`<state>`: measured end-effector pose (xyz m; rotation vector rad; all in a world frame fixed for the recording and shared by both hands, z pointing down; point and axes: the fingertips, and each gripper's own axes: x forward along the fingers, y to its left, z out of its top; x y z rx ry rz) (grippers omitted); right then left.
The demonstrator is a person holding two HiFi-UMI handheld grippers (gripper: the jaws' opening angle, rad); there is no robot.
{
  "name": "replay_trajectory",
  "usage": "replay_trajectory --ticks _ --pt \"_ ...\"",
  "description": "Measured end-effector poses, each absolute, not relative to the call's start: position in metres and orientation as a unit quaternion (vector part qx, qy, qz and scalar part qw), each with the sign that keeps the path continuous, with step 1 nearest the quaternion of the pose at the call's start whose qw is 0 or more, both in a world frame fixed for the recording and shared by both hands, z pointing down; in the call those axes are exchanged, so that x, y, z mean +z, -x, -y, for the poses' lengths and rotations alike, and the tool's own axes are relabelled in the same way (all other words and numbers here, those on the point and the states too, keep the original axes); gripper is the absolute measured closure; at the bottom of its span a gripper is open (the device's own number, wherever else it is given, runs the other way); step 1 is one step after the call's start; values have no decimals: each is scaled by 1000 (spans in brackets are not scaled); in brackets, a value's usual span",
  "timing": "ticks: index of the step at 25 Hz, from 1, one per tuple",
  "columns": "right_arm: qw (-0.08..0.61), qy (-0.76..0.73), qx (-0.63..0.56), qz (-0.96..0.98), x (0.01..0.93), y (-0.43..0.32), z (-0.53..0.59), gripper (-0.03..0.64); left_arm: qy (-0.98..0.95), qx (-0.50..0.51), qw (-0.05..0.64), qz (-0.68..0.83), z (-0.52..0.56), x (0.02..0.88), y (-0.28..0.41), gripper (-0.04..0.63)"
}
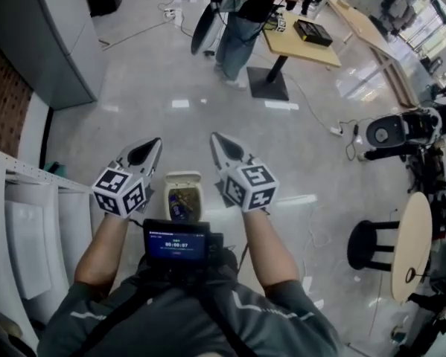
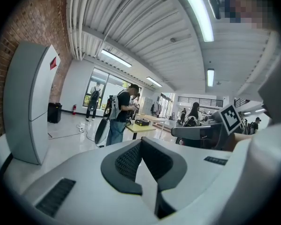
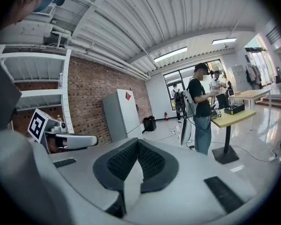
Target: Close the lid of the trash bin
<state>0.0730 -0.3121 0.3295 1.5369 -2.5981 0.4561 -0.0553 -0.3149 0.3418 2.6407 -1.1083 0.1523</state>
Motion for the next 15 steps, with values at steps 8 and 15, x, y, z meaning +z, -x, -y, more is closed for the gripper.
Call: replay_trajectory --ticks 8,15 --pt "93 -507 213 830 426 -81 341 613 -893 92 195 396 342 425 50 598" --pt "158 -492 244 821 518 -74 352 612 -873 146 239 400 361 516 46 598"
